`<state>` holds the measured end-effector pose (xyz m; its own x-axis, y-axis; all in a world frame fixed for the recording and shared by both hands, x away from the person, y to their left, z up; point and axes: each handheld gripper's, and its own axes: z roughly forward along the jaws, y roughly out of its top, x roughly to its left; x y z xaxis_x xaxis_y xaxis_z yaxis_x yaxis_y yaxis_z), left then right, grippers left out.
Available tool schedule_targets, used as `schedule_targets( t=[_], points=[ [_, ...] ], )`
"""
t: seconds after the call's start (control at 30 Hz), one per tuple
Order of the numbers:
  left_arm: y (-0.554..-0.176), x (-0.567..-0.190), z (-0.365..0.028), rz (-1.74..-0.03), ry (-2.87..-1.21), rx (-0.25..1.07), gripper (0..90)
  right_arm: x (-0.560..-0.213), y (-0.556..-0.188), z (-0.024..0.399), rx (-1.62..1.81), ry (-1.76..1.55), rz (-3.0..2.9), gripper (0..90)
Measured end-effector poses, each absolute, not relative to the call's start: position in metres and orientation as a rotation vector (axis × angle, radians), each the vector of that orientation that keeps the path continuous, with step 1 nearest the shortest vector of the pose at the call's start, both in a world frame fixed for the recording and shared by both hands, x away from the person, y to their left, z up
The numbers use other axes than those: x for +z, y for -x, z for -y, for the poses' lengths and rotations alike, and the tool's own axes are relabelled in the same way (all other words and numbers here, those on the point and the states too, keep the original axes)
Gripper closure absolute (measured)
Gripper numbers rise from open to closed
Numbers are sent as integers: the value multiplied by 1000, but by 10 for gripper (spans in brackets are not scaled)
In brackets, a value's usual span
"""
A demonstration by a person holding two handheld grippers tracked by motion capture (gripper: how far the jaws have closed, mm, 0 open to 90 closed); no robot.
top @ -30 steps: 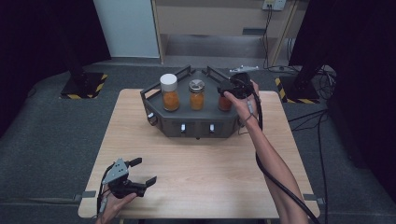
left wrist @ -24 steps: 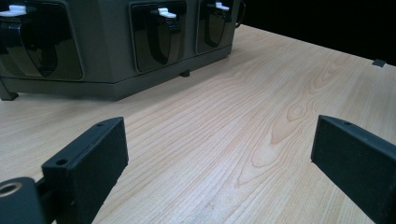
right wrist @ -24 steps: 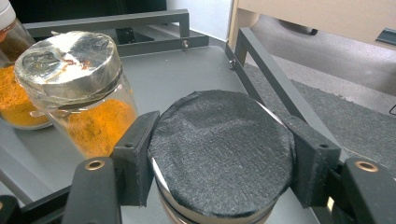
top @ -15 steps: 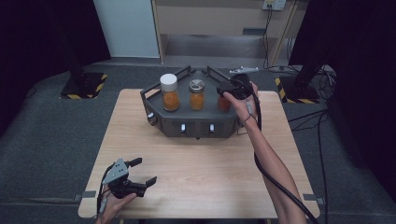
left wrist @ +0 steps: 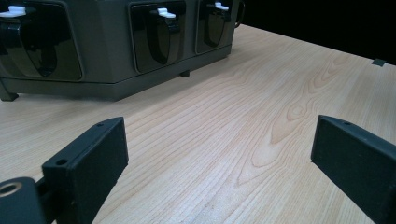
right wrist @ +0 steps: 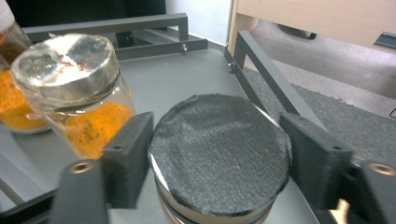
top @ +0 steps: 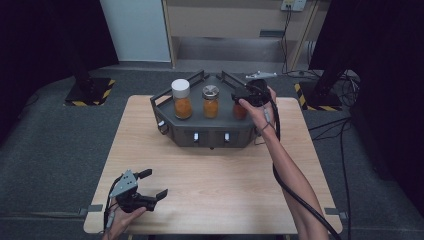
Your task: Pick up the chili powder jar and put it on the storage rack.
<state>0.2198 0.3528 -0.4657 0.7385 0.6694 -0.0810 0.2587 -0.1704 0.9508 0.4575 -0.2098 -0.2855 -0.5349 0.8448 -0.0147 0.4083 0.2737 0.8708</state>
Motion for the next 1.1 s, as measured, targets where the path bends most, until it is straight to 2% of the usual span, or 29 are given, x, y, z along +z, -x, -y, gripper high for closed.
schedule_targets(
  t=[0.2, 0.43, 1.1],
  points=[
    [-220, -466, -352, -734, -1750, 430, 30, -278, -453, 216, 1239, -1098, -2047, 155],
    [-220, -466, -352, -736, -1749, 429, 30, -262, -446, 224, 1263, -1083, -2038, 105],
    [-220, -465, -352, -738, -1752, 429, 29, -237, -404, 247, 1325, -957, -2032, 103]
  ],
)
